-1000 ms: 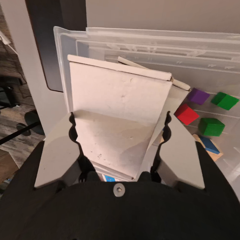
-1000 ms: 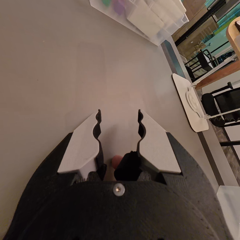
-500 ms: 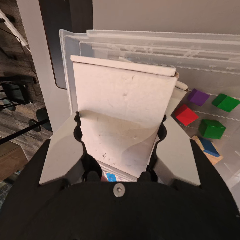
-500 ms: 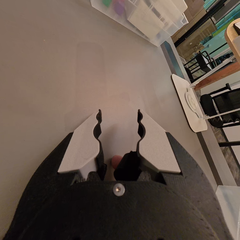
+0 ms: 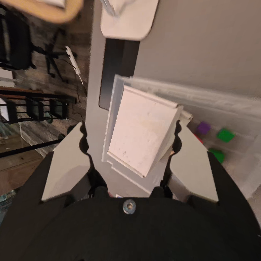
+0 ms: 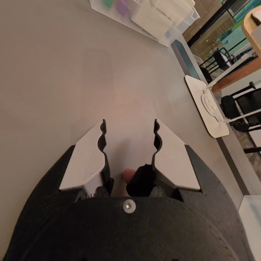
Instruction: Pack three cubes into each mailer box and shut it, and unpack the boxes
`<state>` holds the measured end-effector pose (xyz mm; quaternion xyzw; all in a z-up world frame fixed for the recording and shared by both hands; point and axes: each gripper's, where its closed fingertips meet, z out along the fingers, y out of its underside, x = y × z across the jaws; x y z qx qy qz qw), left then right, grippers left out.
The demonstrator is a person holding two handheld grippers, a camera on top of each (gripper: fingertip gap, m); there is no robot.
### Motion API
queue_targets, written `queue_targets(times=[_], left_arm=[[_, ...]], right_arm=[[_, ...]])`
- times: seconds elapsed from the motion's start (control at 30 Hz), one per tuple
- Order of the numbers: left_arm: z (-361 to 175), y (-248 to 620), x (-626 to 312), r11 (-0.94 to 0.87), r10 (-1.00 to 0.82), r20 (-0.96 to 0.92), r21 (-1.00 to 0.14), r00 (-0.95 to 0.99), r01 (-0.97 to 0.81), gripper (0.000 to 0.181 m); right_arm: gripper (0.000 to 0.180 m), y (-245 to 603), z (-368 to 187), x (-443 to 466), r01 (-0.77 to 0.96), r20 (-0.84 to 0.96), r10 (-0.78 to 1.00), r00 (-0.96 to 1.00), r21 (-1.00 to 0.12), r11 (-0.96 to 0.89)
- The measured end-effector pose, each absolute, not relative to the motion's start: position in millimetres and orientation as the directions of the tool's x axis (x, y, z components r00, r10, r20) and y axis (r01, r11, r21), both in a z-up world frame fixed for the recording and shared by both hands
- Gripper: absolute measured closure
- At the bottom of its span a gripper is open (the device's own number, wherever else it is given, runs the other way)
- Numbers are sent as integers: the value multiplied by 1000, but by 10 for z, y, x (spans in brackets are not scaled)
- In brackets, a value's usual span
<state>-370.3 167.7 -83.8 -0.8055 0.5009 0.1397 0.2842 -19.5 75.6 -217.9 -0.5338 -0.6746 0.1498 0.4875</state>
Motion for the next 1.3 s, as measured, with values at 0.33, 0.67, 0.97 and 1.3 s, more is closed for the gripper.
queue_targets(times=[0.33, 0.67, 0.97, 1.3], left_arm=[[-1191, 430, -1260, -168, -837, -296, -662, 460, -730, 108], [-2286, 53, -383, -345, -881, 15, -704, 473, -620, 116], [-2420, 141, -389, -508, -767, 74, -677, 637, -532, 90], [-2402, 437, -751, -539, -535, -101, -724, 839, -431, 120]], right_arm=[[72, 689, -2194, -144, 630, 221, 964, 147, -772, 80], [75, 450, -2354, -106, 681, 172, 965, 196, -732, -8], [55, 465, -2437, 22, 692, 68, 952, 298, -702, -167], [46, 628, -2508, 227, 671, -7, 903, 430, -667, -324]])
